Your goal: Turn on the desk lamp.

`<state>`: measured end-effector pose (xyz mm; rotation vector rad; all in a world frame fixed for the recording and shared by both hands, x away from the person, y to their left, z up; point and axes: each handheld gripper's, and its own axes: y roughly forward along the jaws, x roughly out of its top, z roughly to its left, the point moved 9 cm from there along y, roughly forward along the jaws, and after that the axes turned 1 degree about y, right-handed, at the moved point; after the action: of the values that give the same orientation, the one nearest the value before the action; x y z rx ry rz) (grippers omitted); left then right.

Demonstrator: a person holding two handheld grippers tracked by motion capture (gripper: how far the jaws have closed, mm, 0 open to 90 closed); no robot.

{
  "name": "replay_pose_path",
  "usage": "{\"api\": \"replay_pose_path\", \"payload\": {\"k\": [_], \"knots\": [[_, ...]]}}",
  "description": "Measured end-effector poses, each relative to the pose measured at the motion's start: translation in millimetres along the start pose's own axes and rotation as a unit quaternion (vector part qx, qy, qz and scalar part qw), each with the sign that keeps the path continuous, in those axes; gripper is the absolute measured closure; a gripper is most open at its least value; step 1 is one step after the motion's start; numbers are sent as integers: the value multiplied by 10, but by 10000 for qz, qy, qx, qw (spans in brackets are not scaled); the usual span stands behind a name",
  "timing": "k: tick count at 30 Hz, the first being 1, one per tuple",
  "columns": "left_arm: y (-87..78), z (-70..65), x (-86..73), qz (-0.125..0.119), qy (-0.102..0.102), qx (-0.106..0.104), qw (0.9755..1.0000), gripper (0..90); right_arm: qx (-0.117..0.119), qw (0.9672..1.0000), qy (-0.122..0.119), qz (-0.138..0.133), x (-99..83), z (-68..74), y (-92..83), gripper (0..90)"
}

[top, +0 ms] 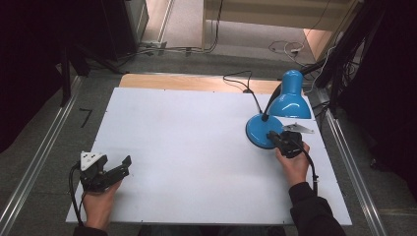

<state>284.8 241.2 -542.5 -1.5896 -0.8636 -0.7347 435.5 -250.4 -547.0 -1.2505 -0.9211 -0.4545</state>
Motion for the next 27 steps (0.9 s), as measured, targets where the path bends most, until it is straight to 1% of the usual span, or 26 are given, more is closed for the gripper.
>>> {"api": "replay_pose_path", "payload": {"k": [10,11,14,17,20,24,27], "knots": [[1,-6,0,-2,-1,-13,10000,180,-41,10000,-67,-13,-9,7,-10,883],[1,-7,-1,1,-1,-8,10000,180,27,10000,-66,33,-24,17,-8,883],[1,-8,-2,5,1,-16,10000,180,-17,9998,-168,47,-36,46,-24,883],[2,-8,-2,8,-3,-14,10000,181,14,9999,-114,41,-35,39,-23,883],[3,-6,-2,7,-4,-23,10000,180,19,9999,-120,38,-34,39,-23,883],[0,-1,1,-1,-10,-20,10000,180,79,9999,-39,69,-34,44,-31,881],[1,3,3,-8,-20,-18,10000,181,100,9999,-69,21,-18,59,-52,878]]}}
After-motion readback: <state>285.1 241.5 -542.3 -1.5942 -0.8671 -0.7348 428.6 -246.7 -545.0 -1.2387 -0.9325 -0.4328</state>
